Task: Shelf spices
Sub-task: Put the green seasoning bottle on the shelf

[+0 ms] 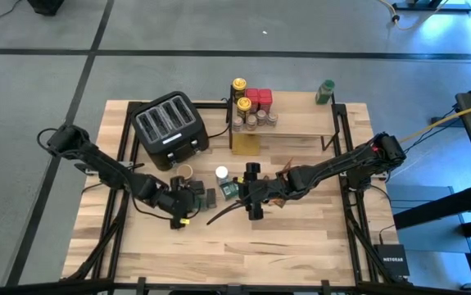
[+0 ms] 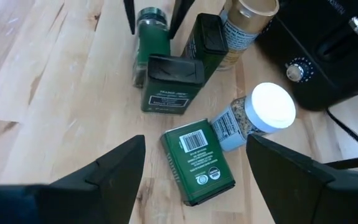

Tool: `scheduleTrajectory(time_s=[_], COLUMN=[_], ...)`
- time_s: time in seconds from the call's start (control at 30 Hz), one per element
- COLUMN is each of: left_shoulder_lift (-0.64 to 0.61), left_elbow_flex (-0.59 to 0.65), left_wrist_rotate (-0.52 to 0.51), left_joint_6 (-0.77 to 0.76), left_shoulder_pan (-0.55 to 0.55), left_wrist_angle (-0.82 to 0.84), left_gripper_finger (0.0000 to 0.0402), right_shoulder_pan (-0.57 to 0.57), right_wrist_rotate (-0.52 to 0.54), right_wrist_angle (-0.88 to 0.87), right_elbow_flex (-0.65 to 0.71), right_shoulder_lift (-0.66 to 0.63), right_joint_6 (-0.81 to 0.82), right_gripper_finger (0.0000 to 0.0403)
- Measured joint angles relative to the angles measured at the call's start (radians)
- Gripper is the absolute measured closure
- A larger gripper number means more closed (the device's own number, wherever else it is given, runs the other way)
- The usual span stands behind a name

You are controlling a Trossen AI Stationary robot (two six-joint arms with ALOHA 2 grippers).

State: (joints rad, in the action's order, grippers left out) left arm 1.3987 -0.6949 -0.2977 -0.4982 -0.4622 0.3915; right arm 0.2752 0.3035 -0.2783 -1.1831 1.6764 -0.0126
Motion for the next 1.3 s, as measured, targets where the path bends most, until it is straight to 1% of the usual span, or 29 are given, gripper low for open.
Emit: scheduleTrajectory(time_s=[0.23, 0.33, 0.43, 0.57, 0.8, 0.87, 0.97, 1.17, 1.3], left_shoulder_lift=[0.006, 0.006, 0.006, 0.006, 0.006, 0.006, 0.006, 0.006, 0.006], left_elbow_flex=[0.002, 0.003, 0.003, 0.003, 0.003, 0.003, 0.003, 0.003, 0.004], left_wrist_rotate=[0.017, 0.018, 0.03, 0.029, 0.029, 0.029, 0.028, 0.018, 0.013], left_joint_6=[0.0, 0.0, -0.02, -0.048, -0.095, -0.105, -0.114, -0.11, -0.104], left_shoulder_pan=[-0.044, -0.065, -0.078, -0.105, -0.191, -0.212, -0.234, -0.239, -0.239], left_wrist_angle=[-0.065, -0.089, -0.093, -0.085, -0.095, -0.094, -0.093, -0.087, -0.087], left_gripper_finger=[0.0178, 0.0178, 0.0178, 0.0178, 0.0178, 0.0178, 0.0178, 0.0178, 0.0178], right_shoulder_pan=[0.008, 0.02, 0.034, 0.048, 0.075, 0.083, 0.085, 0.083, 0.069], right_wrist_rotate=[-0.039, -0.053, -0.09, -0.095, -0.088, -0.096, -0.095, -0.086, -0.088], right_wrist_angle=[0.024, 0.077, 0.123, 0.186, 0.413, 0.416, 0.391, 0.227, 0.124], right_elbow_flex=[0.0, 0.0, 0.0, 0.0, -0.007, -0.036, -0.117, -0.353, -0.467], right_shoulder_lift=[0.012, 0.047, 0.082, 0.126, 0.209, 0.249, 0.32, 0.45, 0.507], right_joint_6=[0.059, 0.058, 0.056, 0.057, 0.041, 0.027, -0.021, -0.166, -0.247], right_gripper_finger=[0.0118, 0.0118, 0.0118, 0.0118, 0.0118, 0.0118, 0.0118, 0.0118, 0.0118])
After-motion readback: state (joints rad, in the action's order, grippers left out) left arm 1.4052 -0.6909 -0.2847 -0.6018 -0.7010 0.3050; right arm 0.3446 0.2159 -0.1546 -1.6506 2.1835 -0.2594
